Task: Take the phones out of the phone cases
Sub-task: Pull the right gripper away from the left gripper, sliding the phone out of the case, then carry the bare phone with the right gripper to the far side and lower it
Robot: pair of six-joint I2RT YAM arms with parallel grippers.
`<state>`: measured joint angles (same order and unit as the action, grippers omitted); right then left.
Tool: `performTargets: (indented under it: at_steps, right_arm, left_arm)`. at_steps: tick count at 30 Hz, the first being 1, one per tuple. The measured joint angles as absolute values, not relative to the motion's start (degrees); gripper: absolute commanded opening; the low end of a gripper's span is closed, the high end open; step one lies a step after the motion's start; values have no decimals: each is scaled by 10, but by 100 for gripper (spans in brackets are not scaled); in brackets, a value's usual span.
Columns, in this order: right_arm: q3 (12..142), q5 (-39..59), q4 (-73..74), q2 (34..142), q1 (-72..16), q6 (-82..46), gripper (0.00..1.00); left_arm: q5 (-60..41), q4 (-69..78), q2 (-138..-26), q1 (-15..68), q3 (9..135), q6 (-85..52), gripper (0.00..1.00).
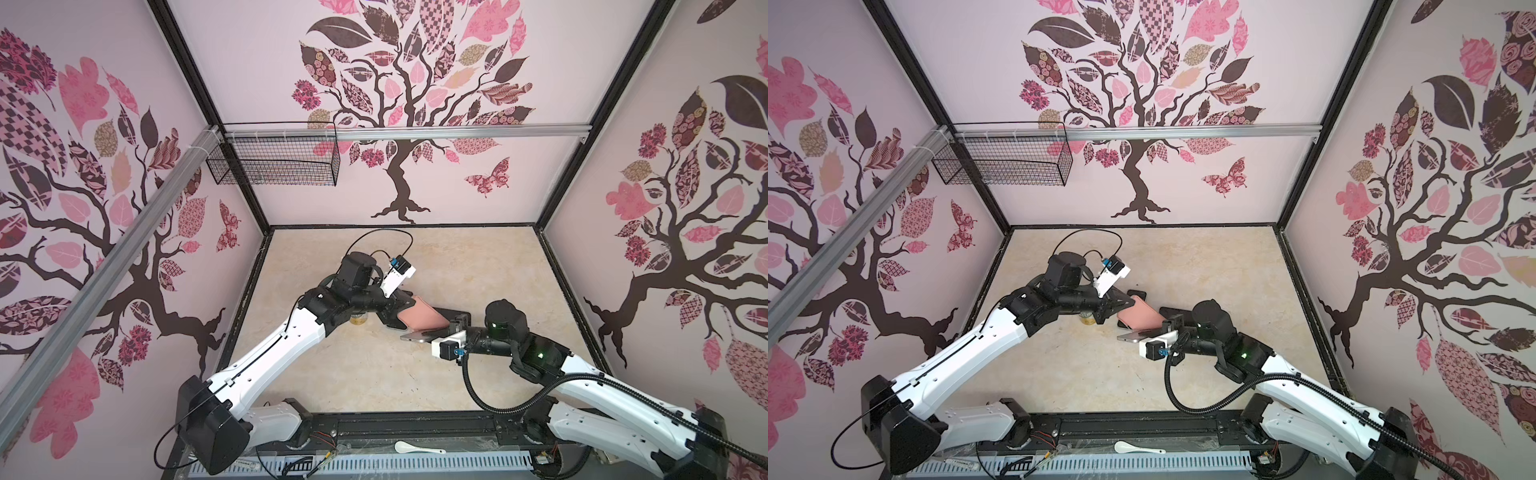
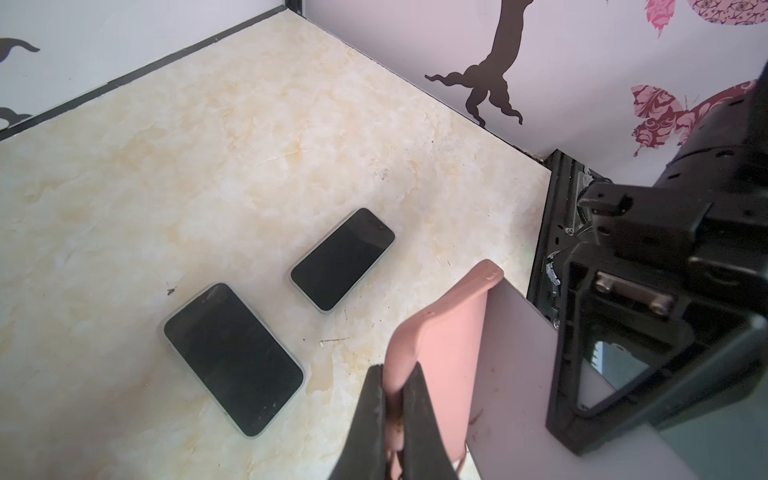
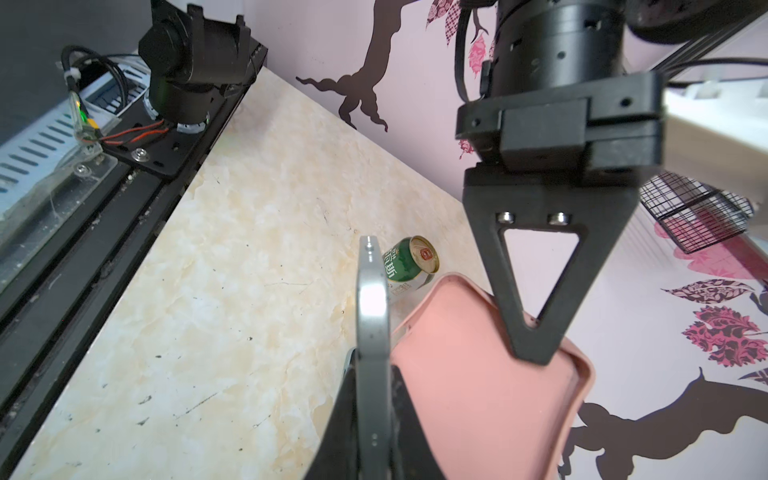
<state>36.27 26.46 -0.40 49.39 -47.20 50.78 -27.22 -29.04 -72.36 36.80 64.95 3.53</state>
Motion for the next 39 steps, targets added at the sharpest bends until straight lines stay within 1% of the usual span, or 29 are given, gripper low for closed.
performTargets:
  at_steps: [2, 4, 7, 11, 15, 19, 21, 26, 33, 35, 39]
  right_arm:
    - [356, 275, 8, 489, -472, 475, 0]
    - [345, 288, 20, 472, -472, 446, 0]
    - [341, 304, 47, 450, -472, 405, 0]
    - [345, 314, 89, 441, -472, 356, 0]
    - [355, 280, 101, 442, -472, 283, 0]
    - [366, 228, 96, 450, -458, 194, 0]
    - [368, 215, 92, 458, -434, 146, 0]
    - [382, 206, 70, 499, -338, 37, 0]
    - [436, 259, 28, 613, -208, -83, 0]
    - [456, 276, 15, 653, -175, -107, 0]
    - [505, 298, 6, 745, -122, -145, 0]
  left_arm:
    - [-261, -288, -721, 366, 644, 30, 0]
    - [-213, -282, -717, 338, 638, 25, 0]
    - [-169, -279, -717, 304, 632, 16, 0]
    - [-144, -277, -717, 301, 625, 11, 0]
    - [-133, -270, -705, 299, 614, 3, 0]
    - [-124, -257, -662, 296, 598, -3, 0]
    - [-122, -244, -633, 294, 585, -11, 0]
    - [-123, -200, -583, 277, 552, -36, 0]
    - [-130, -161, -562, 260, 513, -76, 0]
    - [-149, -144, -557, 239, 502, -95, 0]
    - [-196, -89, -549, 168, 469, -150, 0]
